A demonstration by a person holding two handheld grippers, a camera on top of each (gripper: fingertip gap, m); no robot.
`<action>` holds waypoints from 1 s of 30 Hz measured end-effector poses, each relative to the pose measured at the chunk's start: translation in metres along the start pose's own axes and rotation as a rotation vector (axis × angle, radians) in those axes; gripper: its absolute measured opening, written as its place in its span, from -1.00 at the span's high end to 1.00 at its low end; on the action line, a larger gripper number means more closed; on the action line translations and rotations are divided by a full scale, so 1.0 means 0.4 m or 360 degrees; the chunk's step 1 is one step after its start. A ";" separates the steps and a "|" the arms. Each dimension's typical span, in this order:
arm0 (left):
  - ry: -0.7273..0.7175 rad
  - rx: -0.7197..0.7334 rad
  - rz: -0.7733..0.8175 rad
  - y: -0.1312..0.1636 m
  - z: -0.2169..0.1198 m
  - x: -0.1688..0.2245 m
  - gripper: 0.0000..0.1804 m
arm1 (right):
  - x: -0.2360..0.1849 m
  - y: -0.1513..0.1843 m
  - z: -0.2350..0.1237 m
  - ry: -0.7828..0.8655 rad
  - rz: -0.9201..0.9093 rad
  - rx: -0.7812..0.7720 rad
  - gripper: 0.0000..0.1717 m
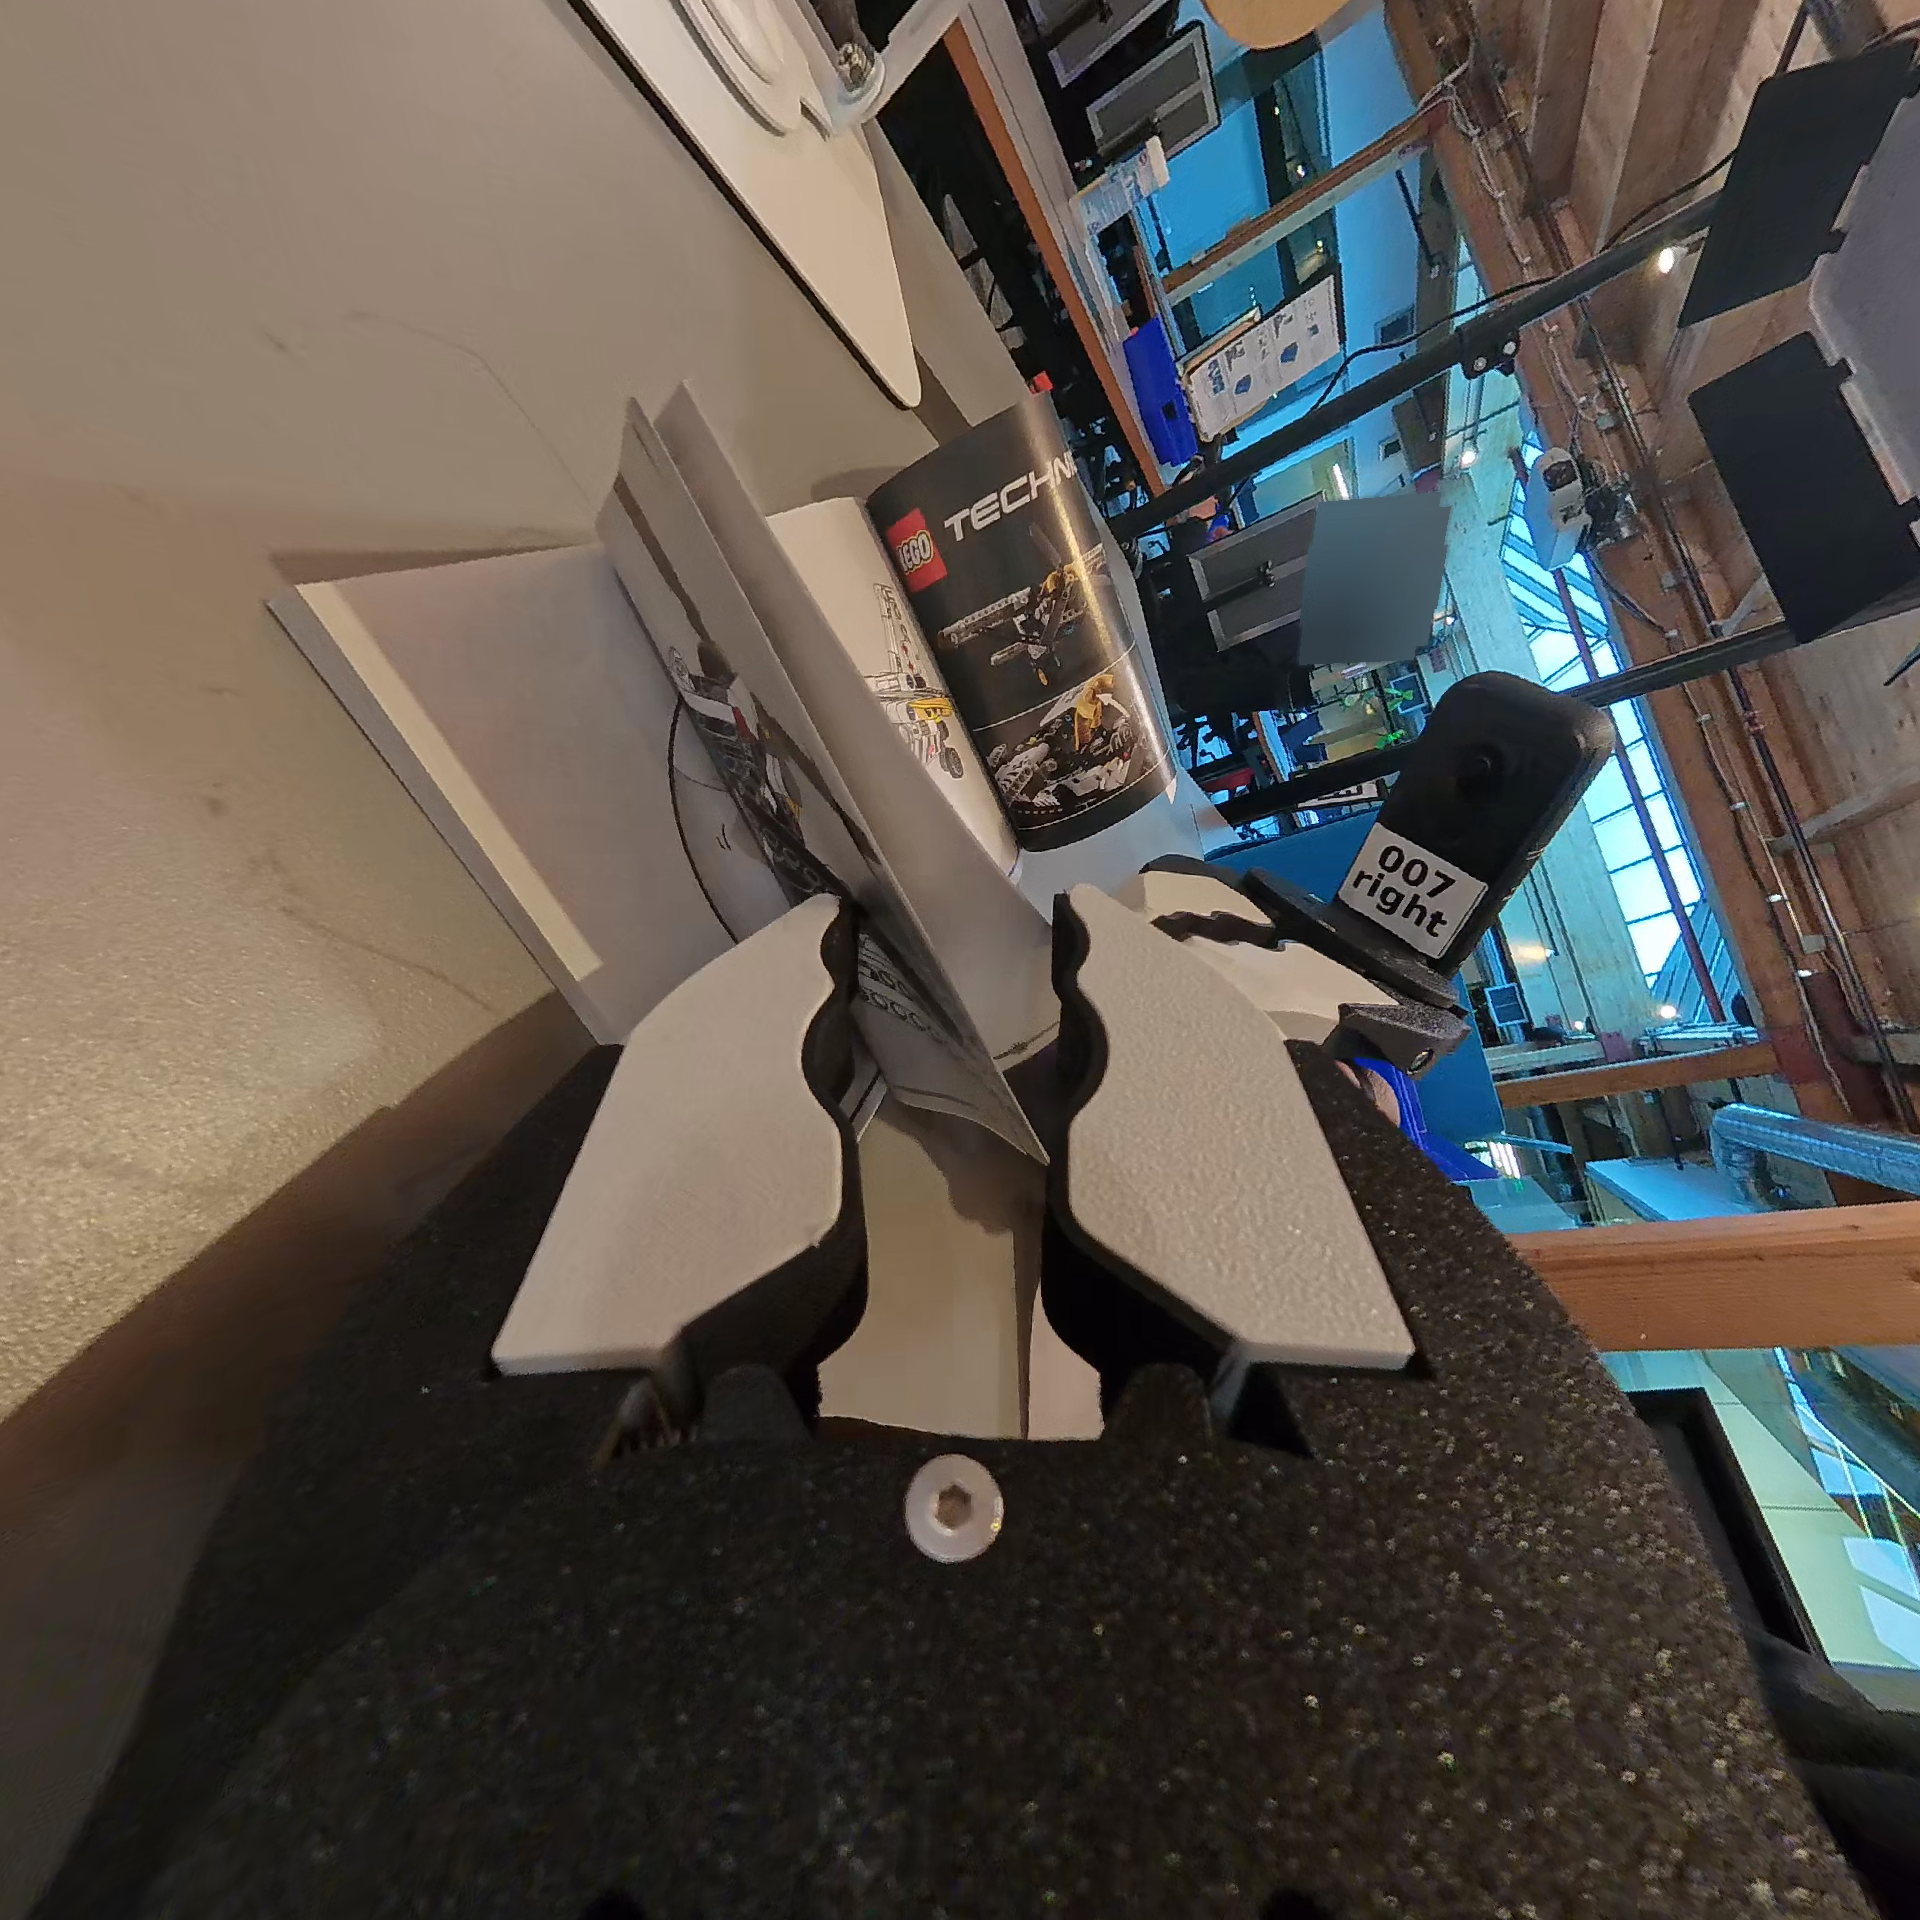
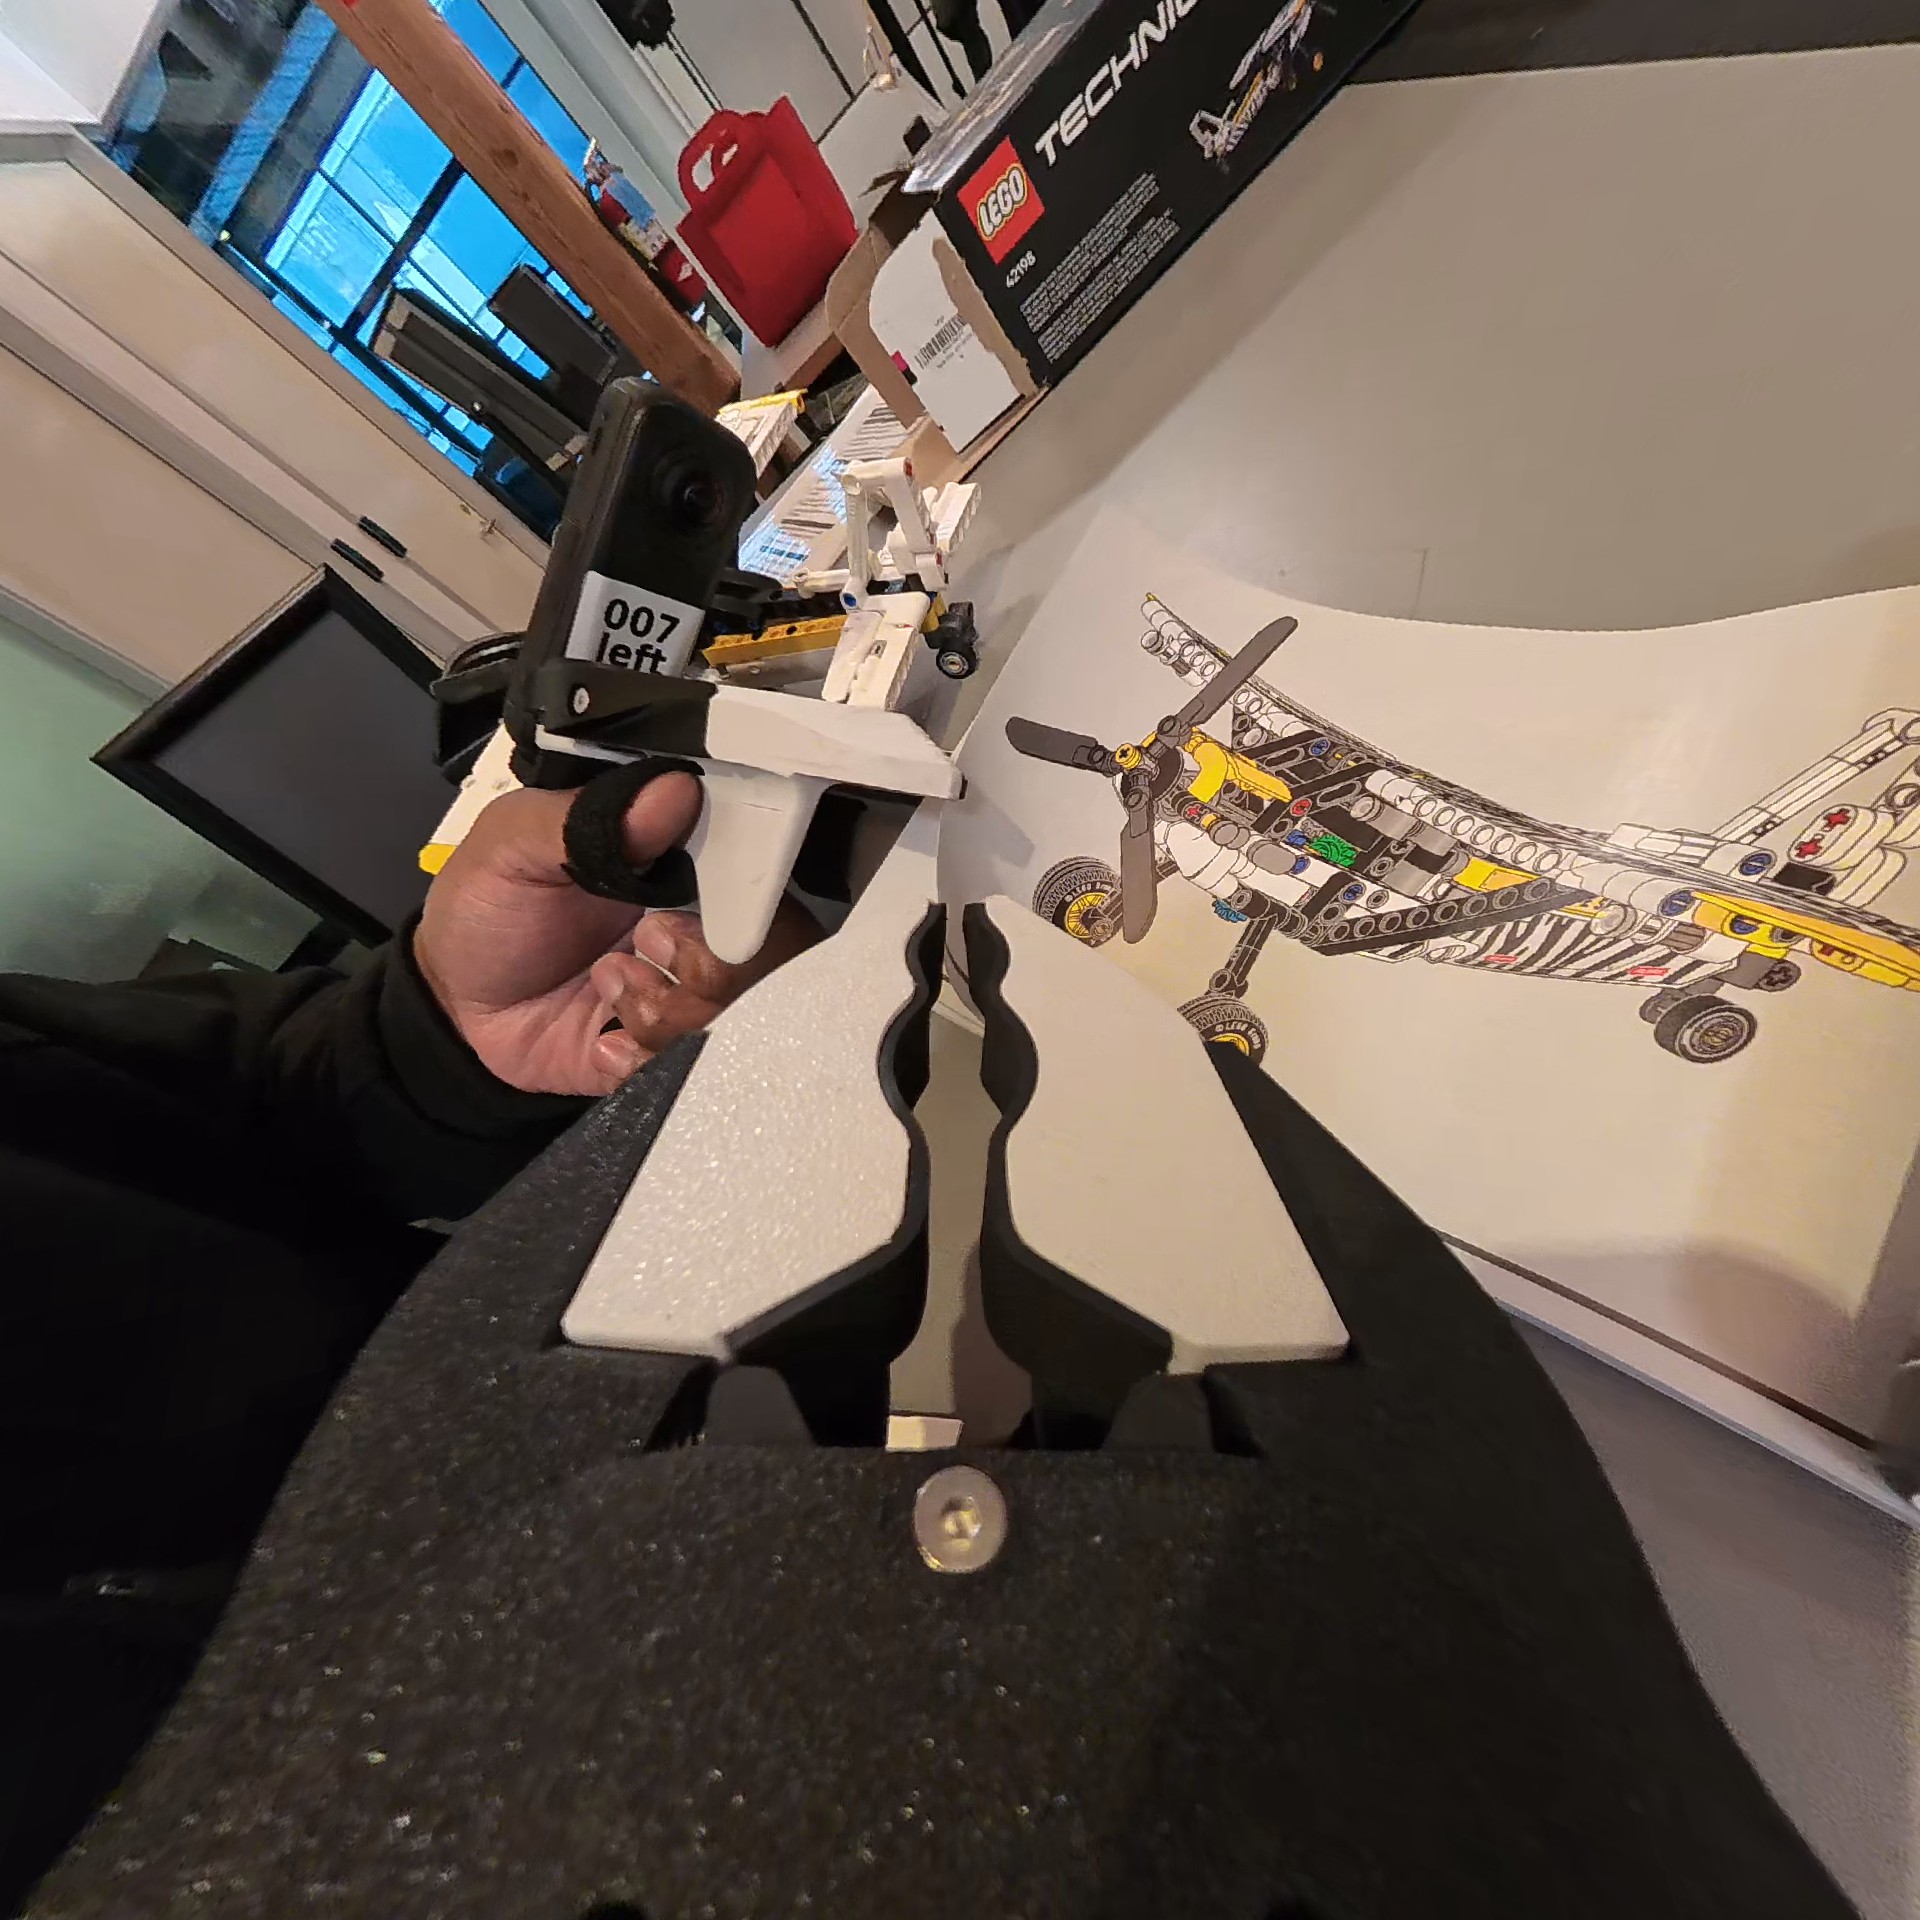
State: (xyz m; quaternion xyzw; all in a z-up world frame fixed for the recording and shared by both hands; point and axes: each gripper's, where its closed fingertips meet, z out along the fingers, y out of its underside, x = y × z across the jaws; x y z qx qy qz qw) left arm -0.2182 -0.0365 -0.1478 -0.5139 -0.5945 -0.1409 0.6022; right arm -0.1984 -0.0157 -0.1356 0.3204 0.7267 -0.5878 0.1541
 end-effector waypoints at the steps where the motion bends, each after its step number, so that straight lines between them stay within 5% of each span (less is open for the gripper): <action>1: 0.0000 0.0000 0.0000 0.000 0.000 0.000 0.60 | 0.000 0.001 0.001 -0.0001 -0.0002 -0.0005 0.95; 14: 0.0001 -0.0005 -0.0004 0.001 0.000 -0.001 0.61 | -0.007 0.017 0.015 0.0014 -0.0067 -0.0080 0.88; 23: 0.0017 -0.0008 -0.0020 0.000 0.000 0.000 0.61 | -0.054 0.035 0.046 0.0063 -0.0790 -0.0157 0.74; 30: 0.0017 -0.0011 -0.0014 0.001 0.000 0.001 0.61 | -0.044 0.034 0.050 0.0106 -0.0785 -0.0165 0.73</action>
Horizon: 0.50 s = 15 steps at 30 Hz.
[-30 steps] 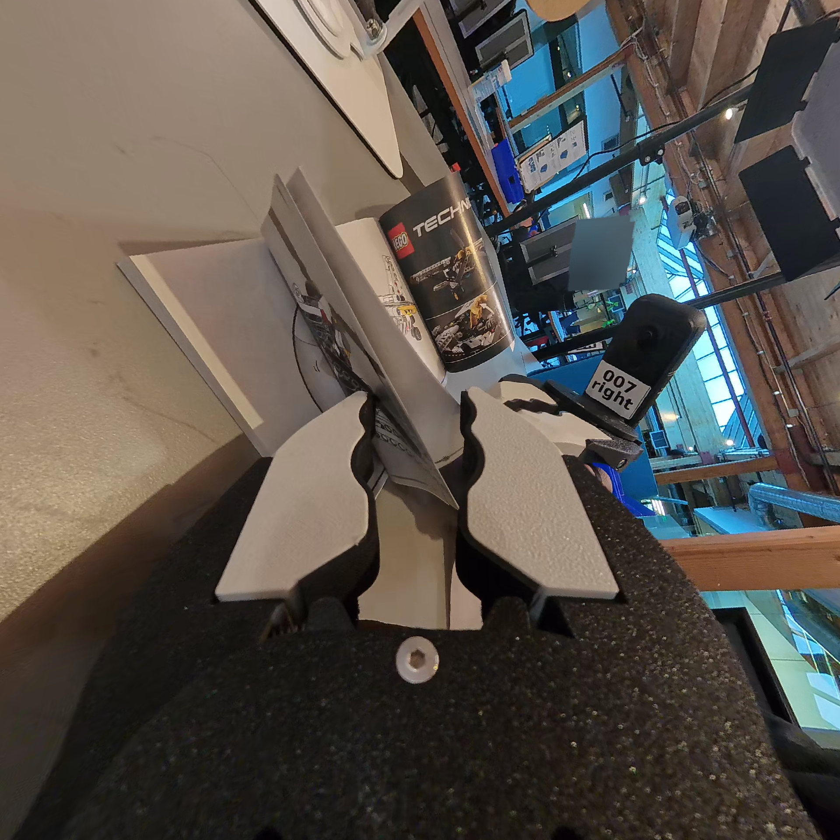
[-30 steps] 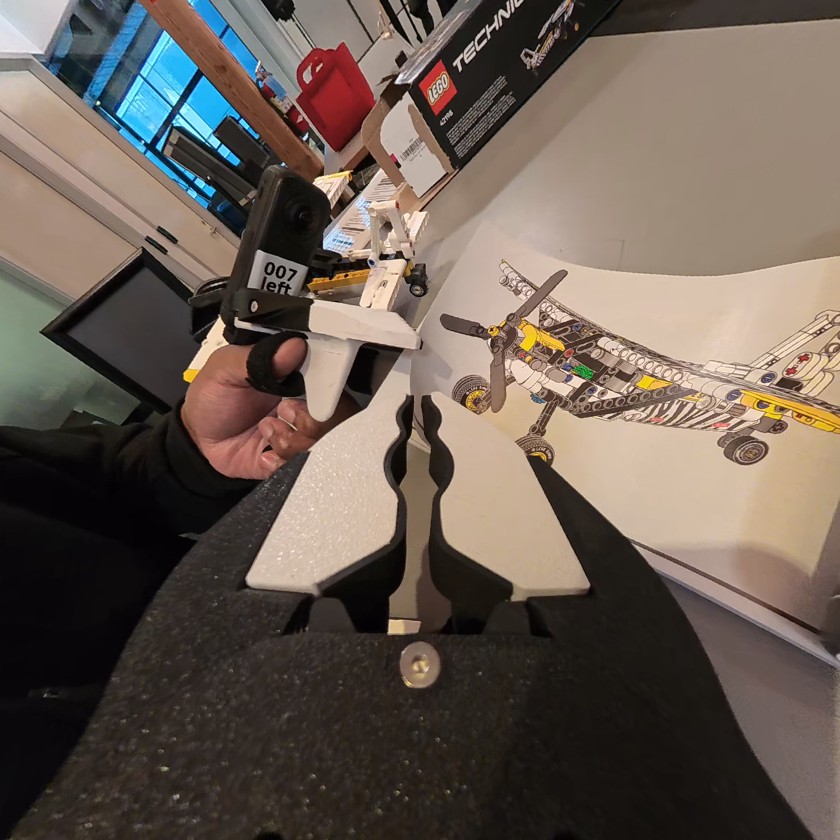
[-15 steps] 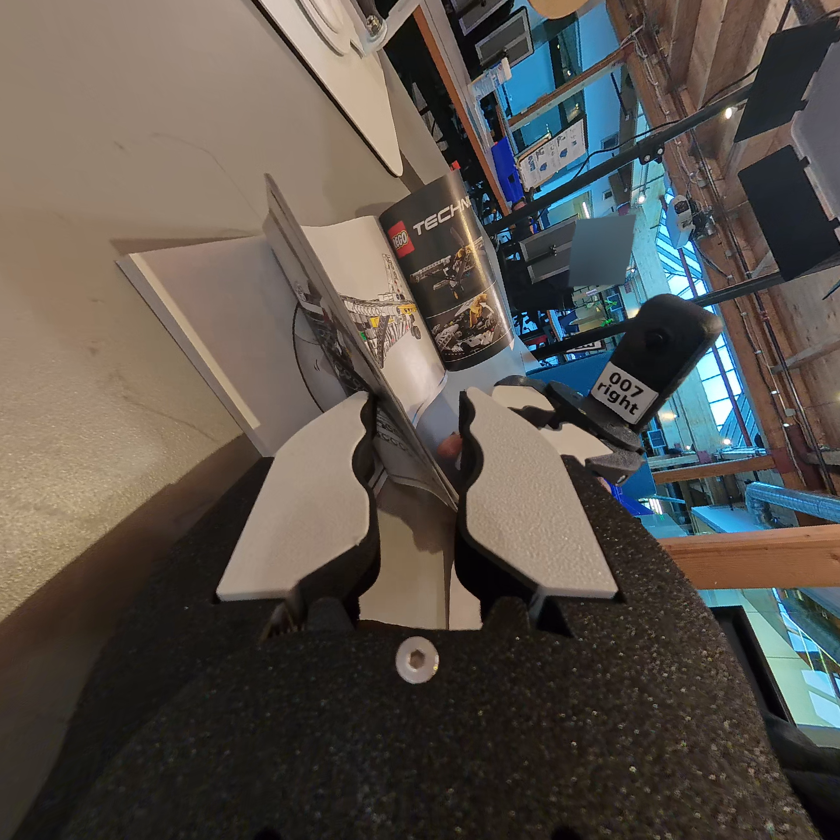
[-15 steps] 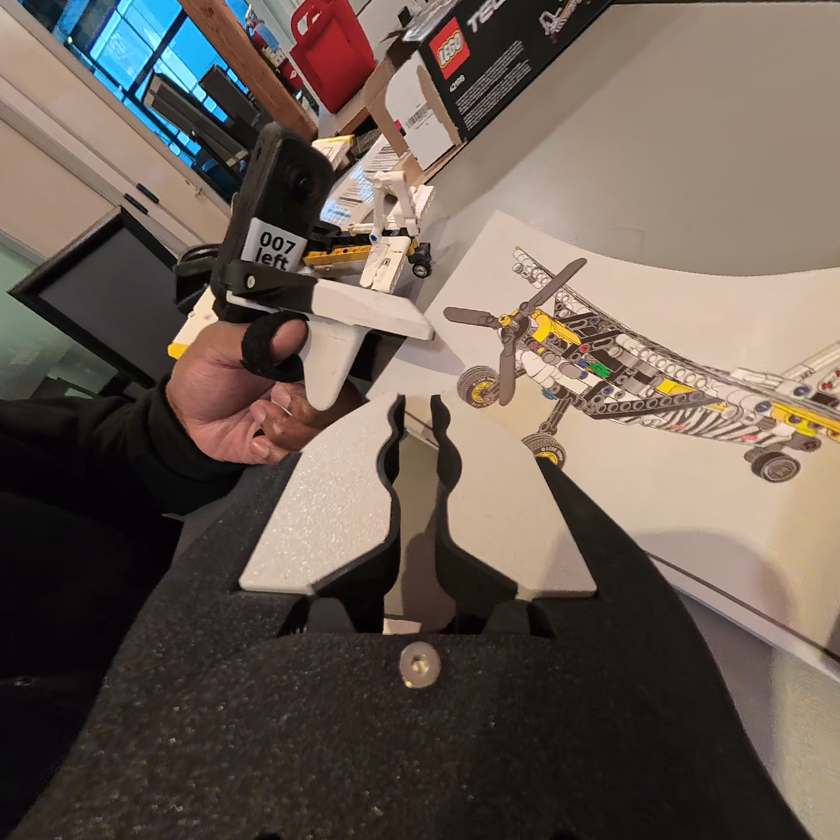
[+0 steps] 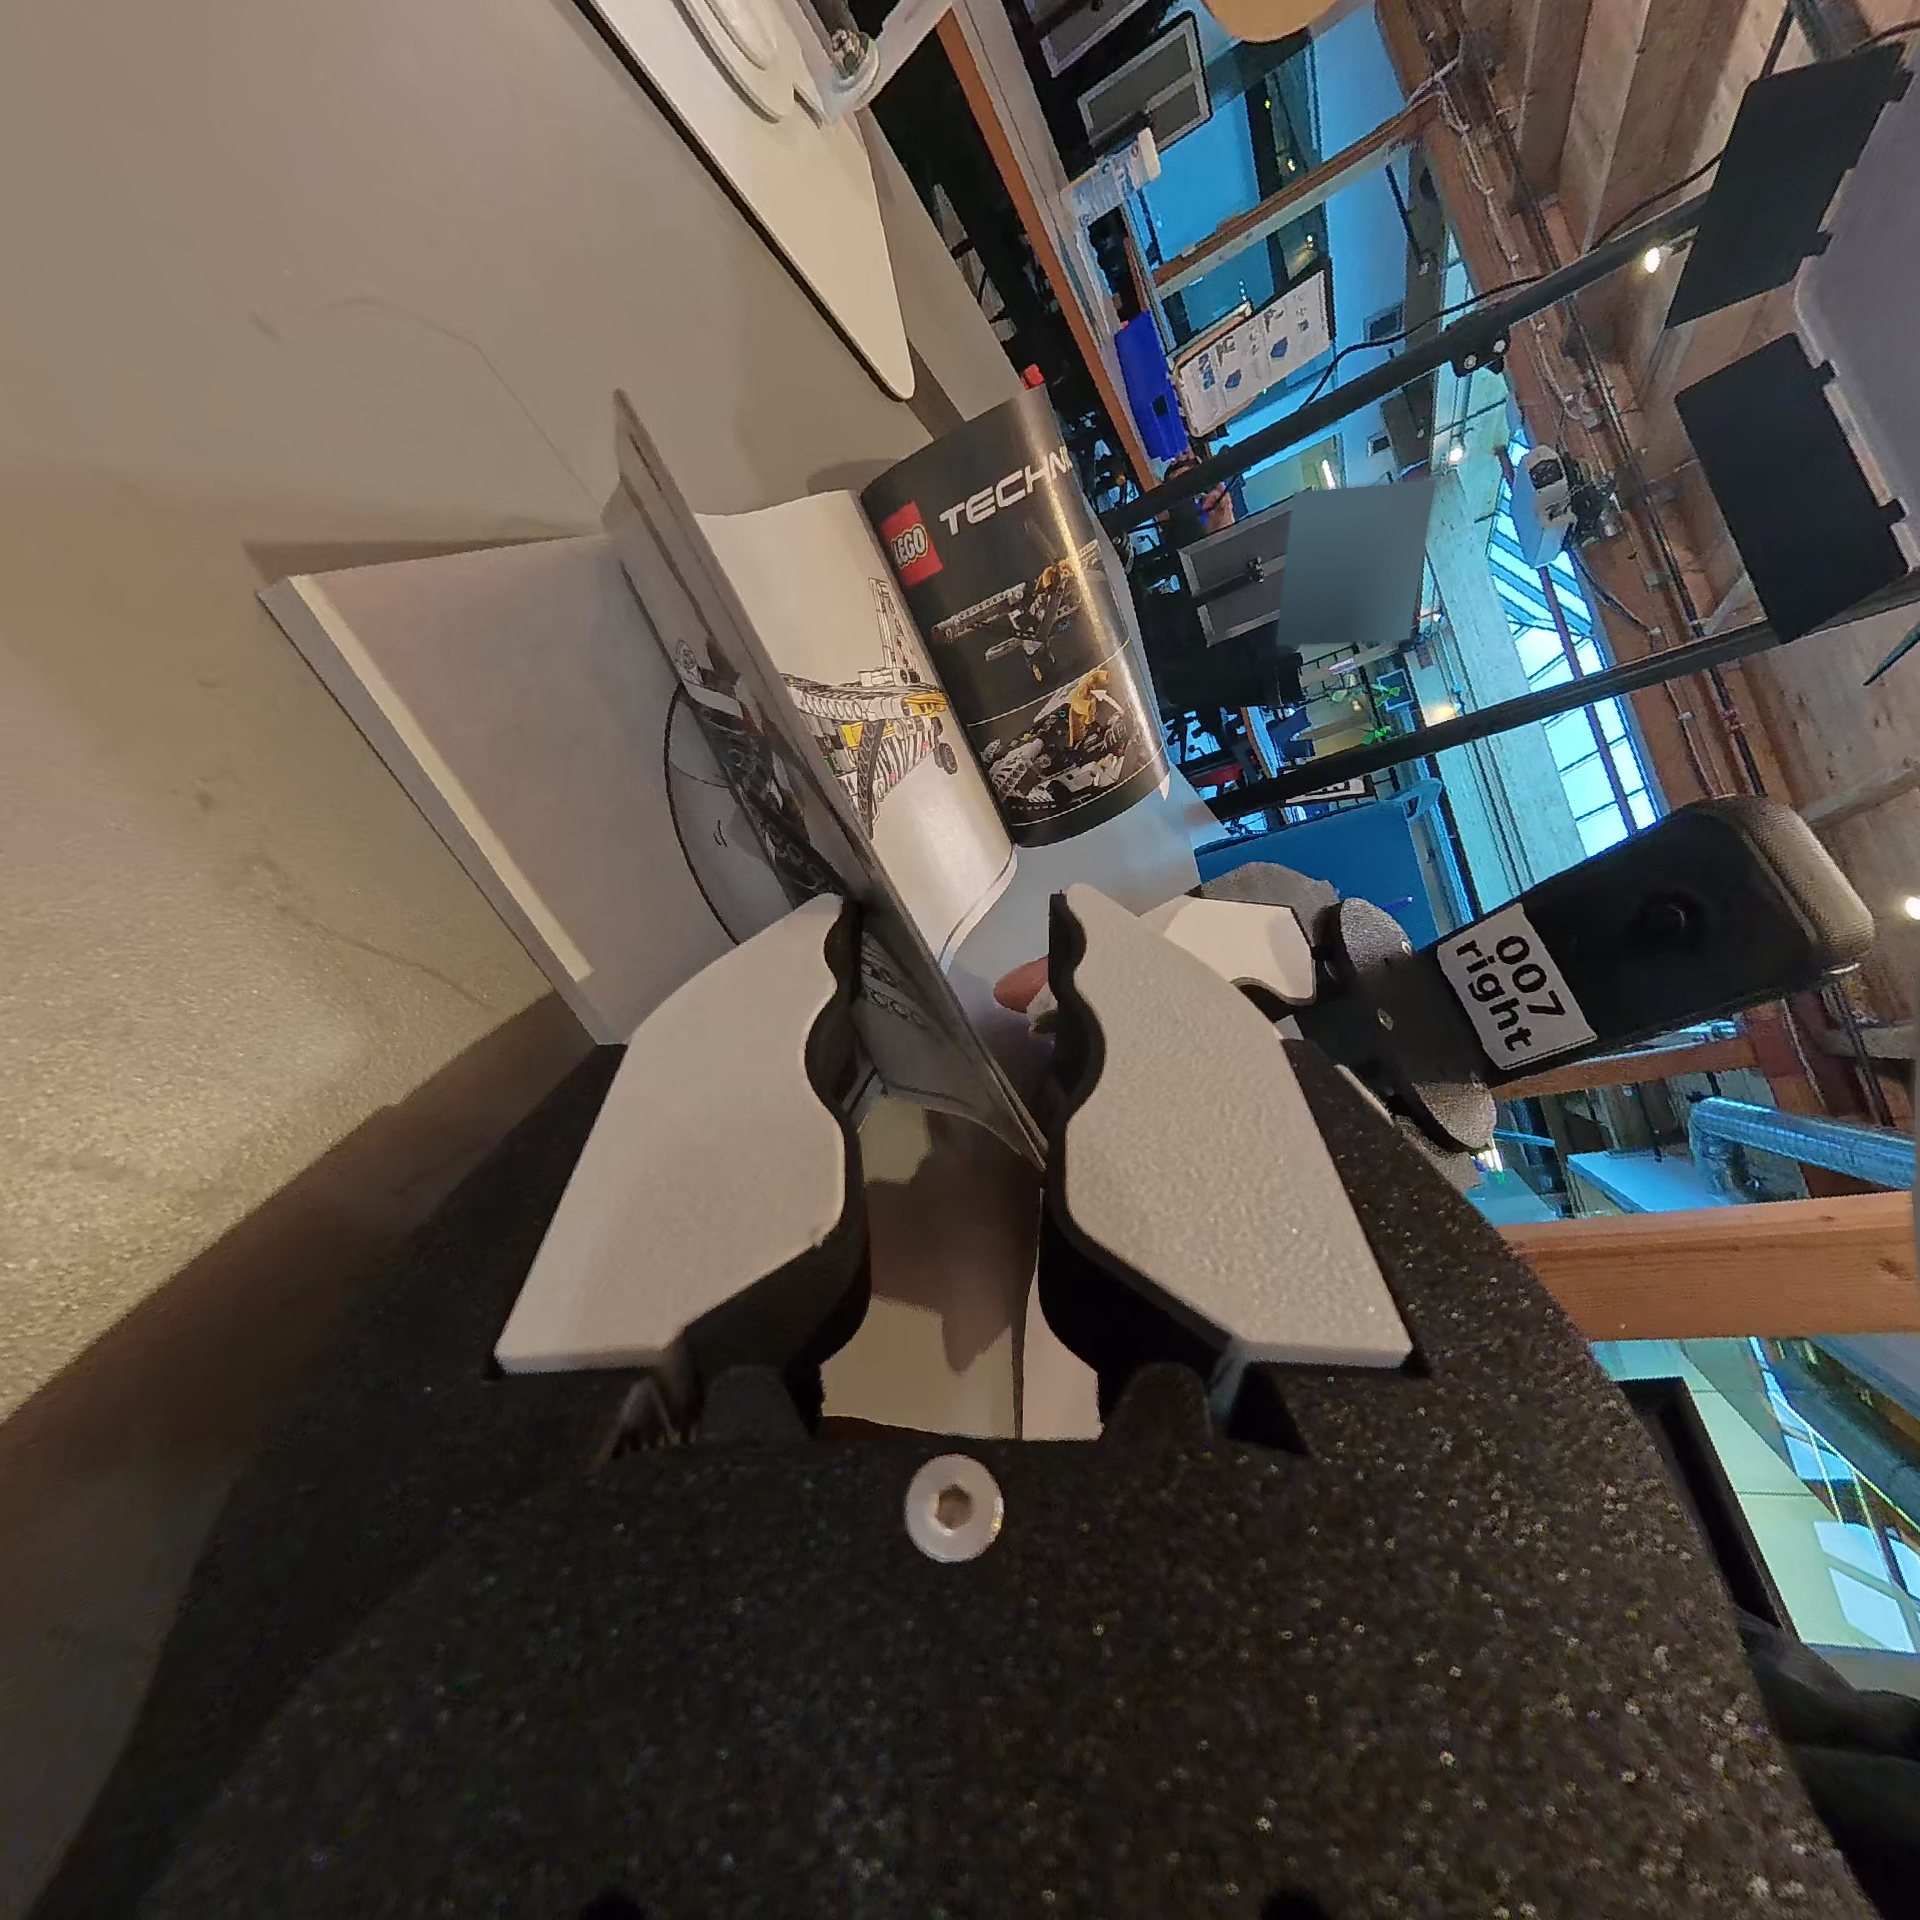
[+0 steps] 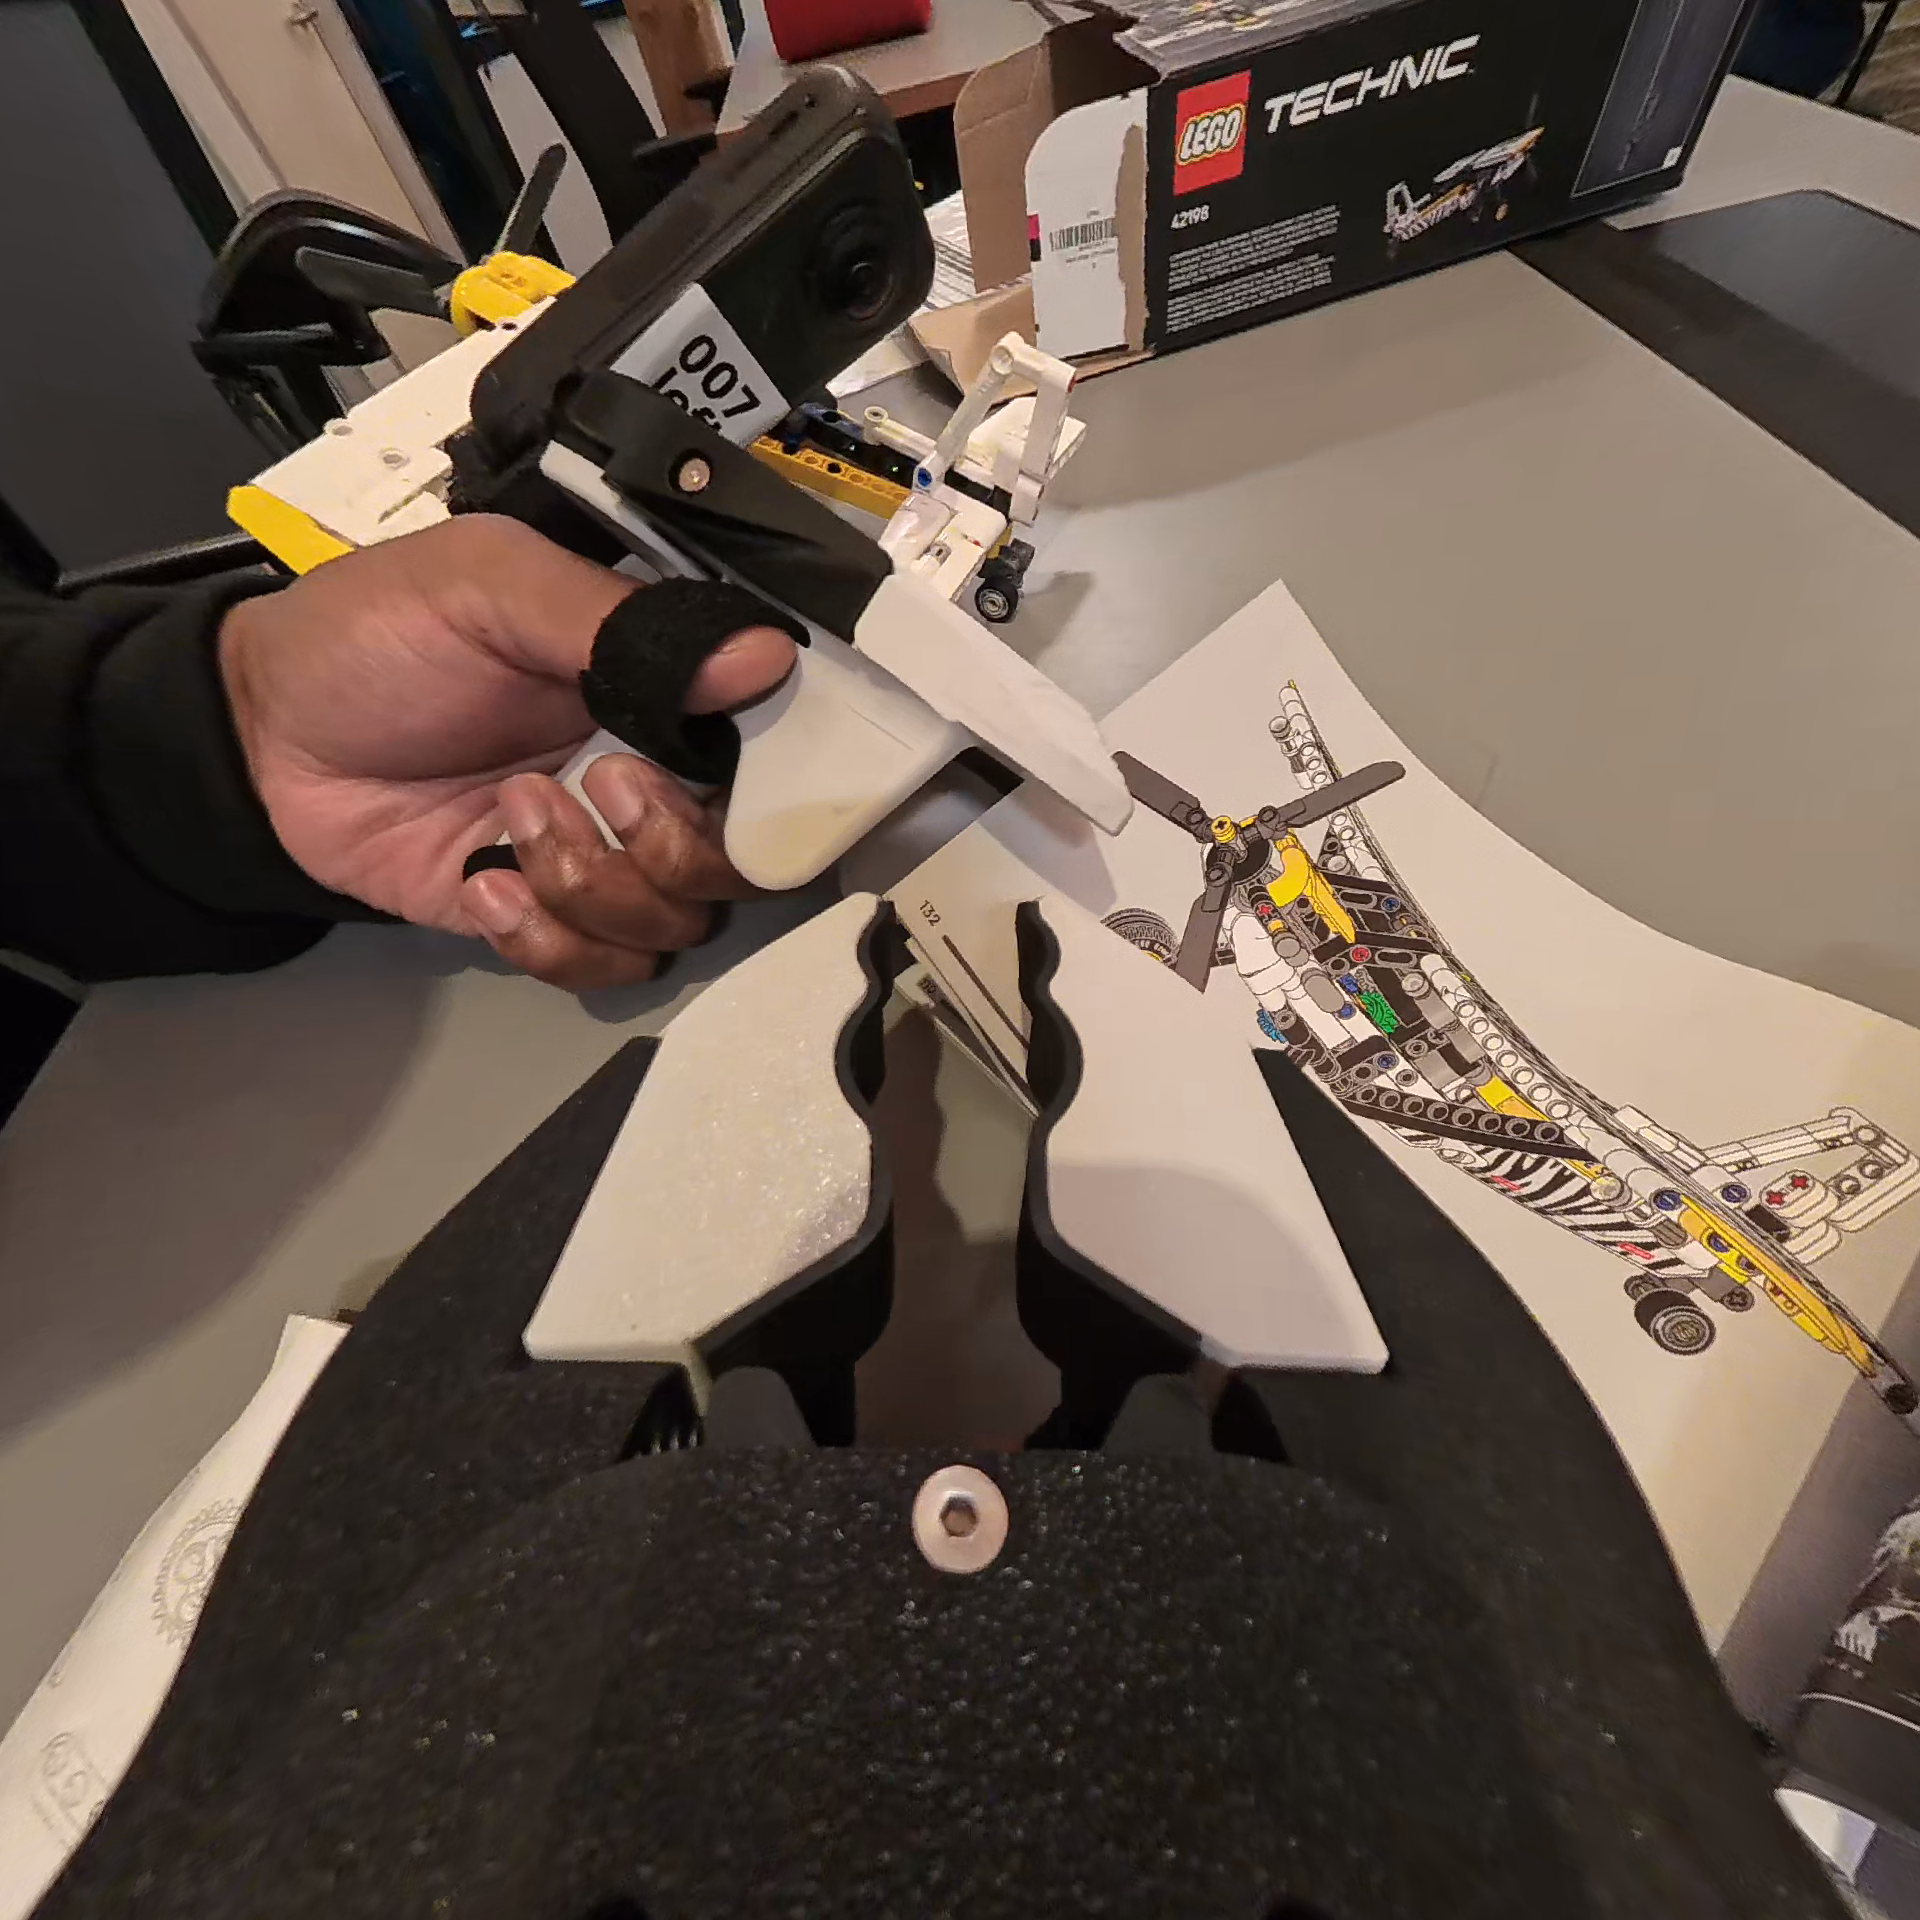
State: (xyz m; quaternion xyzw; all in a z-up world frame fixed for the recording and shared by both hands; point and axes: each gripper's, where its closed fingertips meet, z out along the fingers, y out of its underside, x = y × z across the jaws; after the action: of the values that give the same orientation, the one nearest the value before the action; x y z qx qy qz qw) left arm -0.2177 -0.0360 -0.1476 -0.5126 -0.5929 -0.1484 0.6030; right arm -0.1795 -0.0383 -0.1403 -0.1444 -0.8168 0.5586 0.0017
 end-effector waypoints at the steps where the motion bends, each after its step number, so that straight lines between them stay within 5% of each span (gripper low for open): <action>1: 0.0000 0.0000 0.0000 0.000 0.000 0.000 0.61 | -0.001 0.001 0.001 0.0002 -0.0007 -0.0004 0.73; 15: 0.0003 -0.0001 -0.0005 0.000 0.000 0.000 0.61 | 0.009 0.010 0.011 0.0078 -0.0019 -0.0060 0.74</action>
State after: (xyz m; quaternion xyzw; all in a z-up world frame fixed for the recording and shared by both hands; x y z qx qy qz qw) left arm -0.2178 -0.0360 -0.1477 -0.5117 -0.5930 -0.1500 0.6033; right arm -0.1829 -0.0400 -0.1463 -0.1531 -0.8276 0.5395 0.0222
